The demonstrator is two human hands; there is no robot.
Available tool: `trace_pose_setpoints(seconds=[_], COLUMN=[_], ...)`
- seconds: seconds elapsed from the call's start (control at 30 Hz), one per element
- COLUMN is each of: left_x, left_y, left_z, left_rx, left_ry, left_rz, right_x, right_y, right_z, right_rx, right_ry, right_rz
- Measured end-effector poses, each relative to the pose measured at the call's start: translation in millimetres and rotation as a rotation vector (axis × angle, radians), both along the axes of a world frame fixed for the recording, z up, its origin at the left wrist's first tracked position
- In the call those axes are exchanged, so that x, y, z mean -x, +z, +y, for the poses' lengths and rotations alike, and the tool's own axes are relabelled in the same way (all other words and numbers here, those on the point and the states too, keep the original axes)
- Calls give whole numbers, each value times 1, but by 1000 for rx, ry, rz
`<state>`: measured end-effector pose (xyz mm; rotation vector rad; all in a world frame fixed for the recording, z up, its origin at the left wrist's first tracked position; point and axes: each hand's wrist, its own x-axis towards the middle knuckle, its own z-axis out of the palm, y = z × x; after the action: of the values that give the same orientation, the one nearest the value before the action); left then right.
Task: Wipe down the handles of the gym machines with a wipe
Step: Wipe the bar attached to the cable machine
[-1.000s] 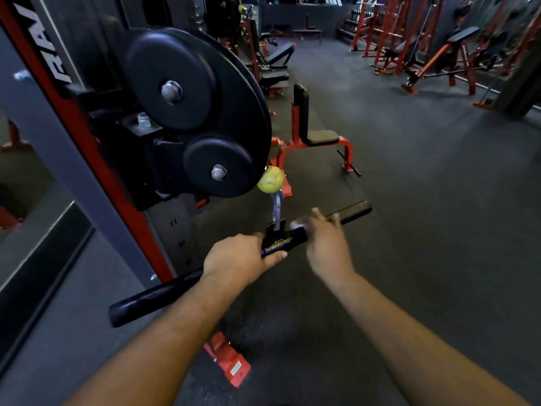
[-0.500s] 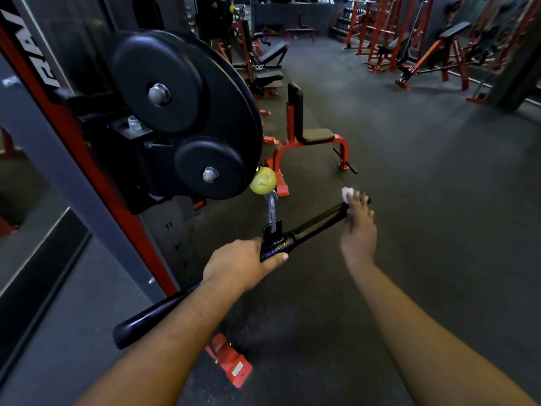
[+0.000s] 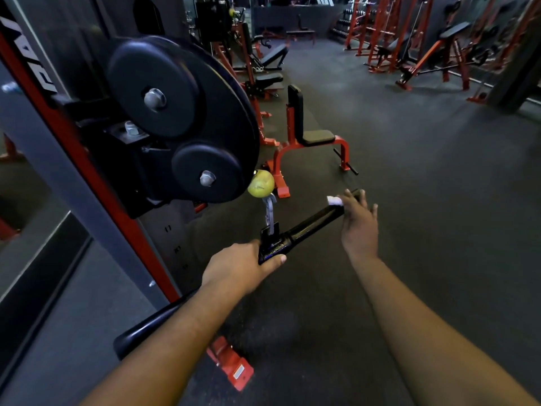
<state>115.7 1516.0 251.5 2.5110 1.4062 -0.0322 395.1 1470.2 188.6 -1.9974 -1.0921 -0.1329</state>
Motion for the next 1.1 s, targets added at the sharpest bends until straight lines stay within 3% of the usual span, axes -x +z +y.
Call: trace_pose_setpoints(seconds=[0.23, 0.3, 0.37, 0.5, 0.63, 0.7, 0.77, 0.83, 0.93, 1.03, 1.1], left_x=[2, 2, 1, -3, -5, -5, -7, -8, -10, -14, -14], left_y=[0, 0, 0, 0, 0, 0, 1, 1, 1, 0, -2], left_z=[9, 10, 10, 9, 9, 9, 9, 9, 9, 10, 12], left_rx=[-76, -89, -86, -65, -60, -58, -50, -31, -18, -25, -29], left_ry=[28, 17, 9, 0, 23, 27, 31, 40, 39, 43, 51], left_rz=[46, 57, 61, 68, 46, 46, 50, 44, 52, 55, 41], right_x=[72, 48, 2, -54, 8, 34, 25, -10, -61, -44, 2], right_y=[-4, 7, 17, 38, 38, 31, 27, 23, 13, 0, -13], right_z=[-9, -8, -4, -1, 6, 5, 3, 5, 6, 6, 3], right_rx=[119, 152, 199, 338, 293, 262, 244, 233, 207, 121, -4], right_ry=[560, 582, 468, 246, 533, 731, 795, 671, 304, 58, 87], right_rz=[-285, -427, -530, -476, -376, -403, -464, -505, -322, -208, -58])
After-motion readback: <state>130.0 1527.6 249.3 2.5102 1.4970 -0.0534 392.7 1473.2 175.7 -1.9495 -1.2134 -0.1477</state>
